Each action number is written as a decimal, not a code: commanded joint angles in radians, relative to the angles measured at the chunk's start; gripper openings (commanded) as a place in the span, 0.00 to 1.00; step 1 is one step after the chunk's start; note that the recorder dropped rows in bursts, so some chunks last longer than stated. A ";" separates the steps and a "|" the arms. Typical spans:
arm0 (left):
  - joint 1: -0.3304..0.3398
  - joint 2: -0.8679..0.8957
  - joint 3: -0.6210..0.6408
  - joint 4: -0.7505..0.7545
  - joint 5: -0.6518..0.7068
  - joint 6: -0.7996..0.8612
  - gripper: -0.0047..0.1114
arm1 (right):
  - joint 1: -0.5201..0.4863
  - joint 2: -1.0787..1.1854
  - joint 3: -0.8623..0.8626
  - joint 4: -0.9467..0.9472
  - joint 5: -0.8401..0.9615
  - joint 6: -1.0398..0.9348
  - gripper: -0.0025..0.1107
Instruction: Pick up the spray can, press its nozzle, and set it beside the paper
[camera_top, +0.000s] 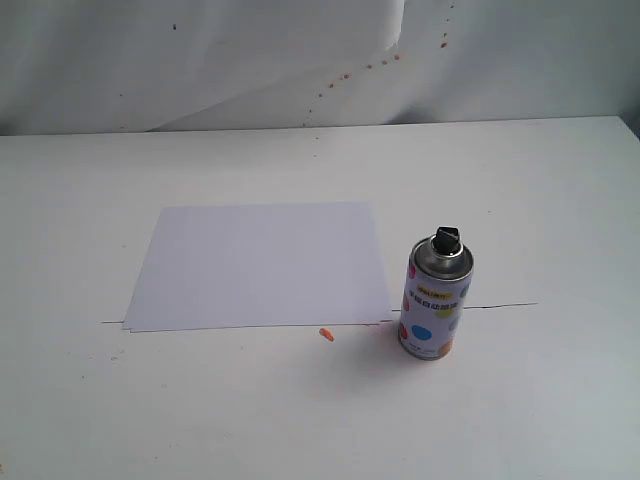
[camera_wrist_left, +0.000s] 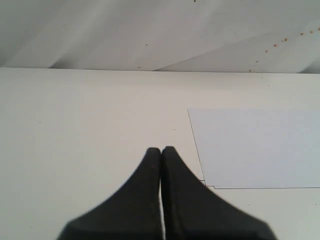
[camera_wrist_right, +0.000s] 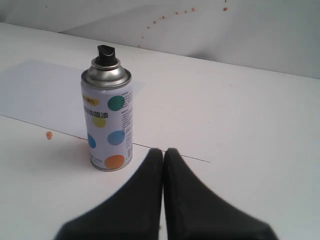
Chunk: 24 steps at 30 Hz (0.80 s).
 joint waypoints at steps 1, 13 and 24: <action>-0.005 -0.004 0.004 0.003 -0.005 -0.003 0.04 | 0.000 -0.006 0.003 -0.011 -0.001 -0.003 0.02; -0.005 -0.004 0.004 0.003 -0.005 -0.003 0.04 | 0.000 -0.006 0.003 -0.035 -0.025 -0.003 0.02; -0.005 -0.004 0.004 0.003 -0.005 -0.003 0.04 | 0.000 -0.006 0.003 0.116 -0.212 -0.003 0.02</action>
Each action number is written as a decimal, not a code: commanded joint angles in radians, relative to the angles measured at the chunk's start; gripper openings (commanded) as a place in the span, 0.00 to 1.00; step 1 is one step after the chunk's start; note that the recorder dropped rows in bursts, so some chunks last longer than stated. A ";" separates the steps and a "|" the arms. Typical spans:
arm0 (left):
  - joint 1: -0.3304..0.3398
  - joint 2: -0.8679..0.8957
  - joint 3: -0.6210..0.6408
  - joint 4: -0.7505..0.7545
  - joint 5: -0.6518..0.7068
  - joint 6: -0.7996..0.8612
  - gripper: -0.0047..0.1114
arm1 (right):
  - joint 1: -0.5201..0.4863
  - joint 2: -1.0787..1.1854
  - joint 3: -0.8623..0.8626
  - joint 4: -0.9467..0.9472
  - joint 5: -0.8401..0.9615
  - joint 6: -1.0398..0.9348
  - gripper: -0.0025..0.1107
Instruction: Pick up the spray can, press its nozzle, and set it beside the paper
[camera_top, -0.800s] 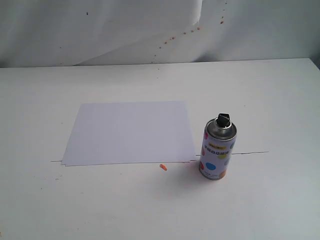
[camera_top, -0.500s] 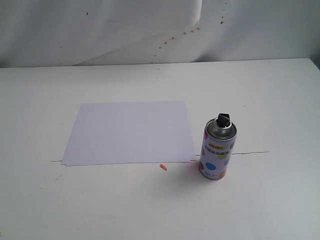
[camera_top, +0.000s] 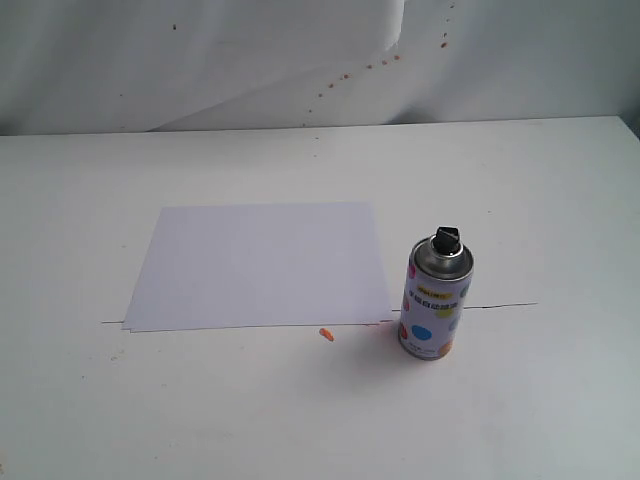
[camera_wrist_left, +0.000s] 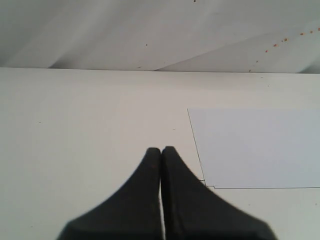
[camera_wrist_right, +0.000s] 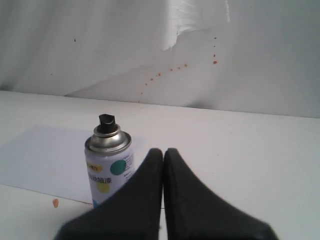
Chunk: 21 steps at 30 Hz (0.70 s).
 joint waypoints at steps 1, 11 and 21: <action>-0.005 -0.004 0.004 0.003 -0.005 -0.003 0.04 | 0.000 -0.006 0.003 0.021 -0.028 -0.003 0.02; -0.005 -0.004 0.004 0.003 -0.005 -0.003 0.04 | 0.000 -0.006 0.003 0.026 -0.340 -0.003 0.02; -0.005 -0.004 0.004 0.003 -0.005 -0.003 0.04 | 0.000 -0.001 -0.158 0.094 -0.376 0.000 0.02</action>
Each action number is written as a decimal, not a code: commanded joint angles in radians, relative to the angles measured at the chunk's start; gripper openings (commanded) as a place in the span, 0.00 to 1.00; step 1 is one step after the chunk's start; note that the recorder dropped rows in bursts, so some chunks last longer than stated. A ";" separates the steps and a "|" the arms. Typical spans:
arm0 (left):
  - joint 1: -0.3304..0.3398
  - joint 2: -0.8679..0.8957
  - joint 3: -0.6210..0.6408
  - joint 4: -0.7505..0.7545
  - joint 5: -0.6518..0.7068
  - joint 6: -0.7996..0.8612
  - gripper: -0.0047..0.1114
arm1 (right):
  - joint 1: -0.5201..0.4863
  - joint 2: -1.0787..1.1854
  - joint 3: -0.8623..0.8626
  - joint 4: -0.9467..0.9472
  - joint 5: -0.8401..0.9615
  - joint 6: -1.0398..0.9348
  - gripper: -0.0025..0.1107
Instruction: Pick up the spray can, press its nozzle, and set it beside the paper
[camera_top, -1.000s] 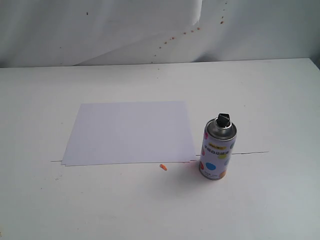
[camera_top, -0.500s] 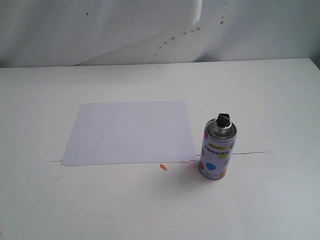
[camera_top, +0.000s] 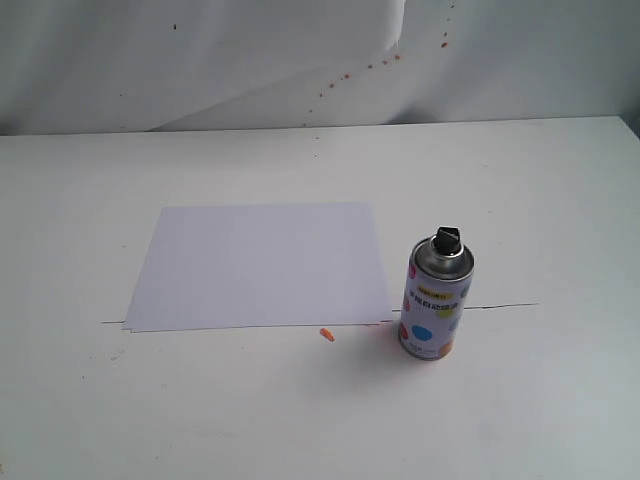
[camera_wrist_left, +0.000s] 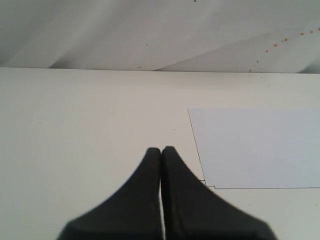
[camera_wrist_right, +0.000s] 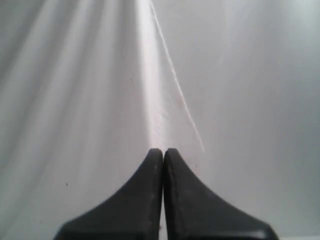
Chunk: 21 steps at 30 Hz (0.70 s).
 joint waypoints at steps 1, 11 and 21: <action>-0.005 -0.004 0.004 0.003 -0.005 -0.003 0.04 | 0.000 0.017 -0.133 0.009 0.022 -0.021 0.02; -0.005 -0.004 0.004 0.003 -0.005 -0.003 0.04 | 0.000 0.468 -0.585 -0.007 0.188 -0.143 0.02; -0.005 -0.004 0.004 0.003 -0.005 -0.003 0.04 | 0.004 0.911 -0.858 -0.038 0.506 -0.239 0.02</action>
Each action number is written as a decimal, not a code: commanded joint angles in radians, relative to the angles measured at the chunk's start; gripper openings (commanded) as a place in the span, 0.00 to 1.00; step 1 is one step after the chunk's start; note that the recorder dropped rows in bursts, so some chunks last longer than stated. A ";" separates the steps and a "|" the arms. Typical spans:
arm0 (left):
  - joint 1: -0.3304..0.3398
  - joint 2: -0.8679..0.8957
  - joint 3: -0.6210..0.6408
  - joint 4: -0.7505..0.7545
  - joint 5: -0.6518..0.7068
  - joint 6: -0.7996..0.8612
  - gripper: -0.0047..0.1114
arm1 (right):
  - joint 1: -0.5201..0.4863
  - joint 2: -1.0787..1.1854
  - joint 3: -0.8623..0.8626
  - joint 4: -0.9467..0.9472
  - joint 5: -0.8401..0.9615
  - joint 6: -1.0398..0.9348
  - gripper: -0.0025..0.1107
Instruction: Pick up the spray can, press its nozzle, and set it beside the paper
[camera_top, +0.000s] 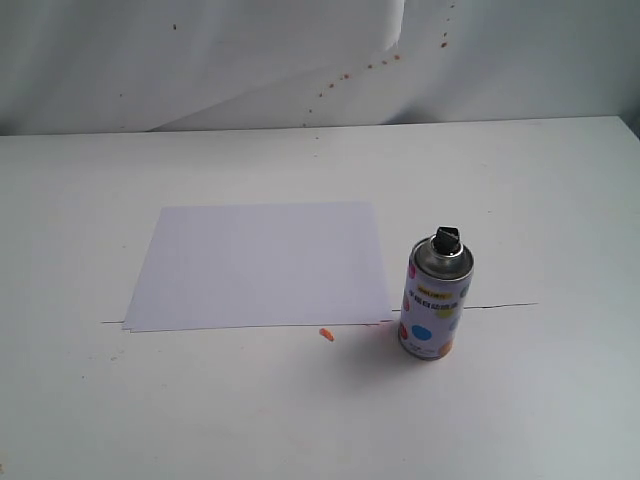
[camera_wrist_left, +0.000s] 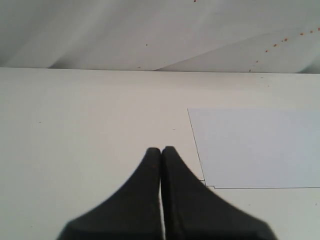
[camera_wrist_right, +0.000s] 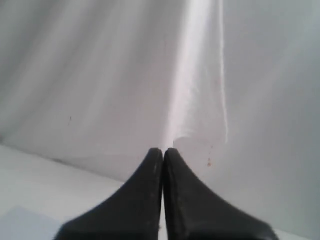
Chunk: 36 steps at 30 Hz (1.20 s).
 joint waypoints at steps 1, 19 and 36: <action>-0.005 -0.004 0.004 0.003 -0.005 -0.003 0.04 | 0.012 0.134 -0.023 -0.016 0.043 -0.030 0.02; -0.005 -0.004 0.004 0.003 -0.005 -0.003 0.04 | 0.191 0.162 -0.014 -0.072 0.160 -0.079 0.02; -0.005 -0.004 0.004 0.003 -0.005 -0.003 0.04 | 0.191 0.164 0.024 0.008 0.113 -0.079 0.02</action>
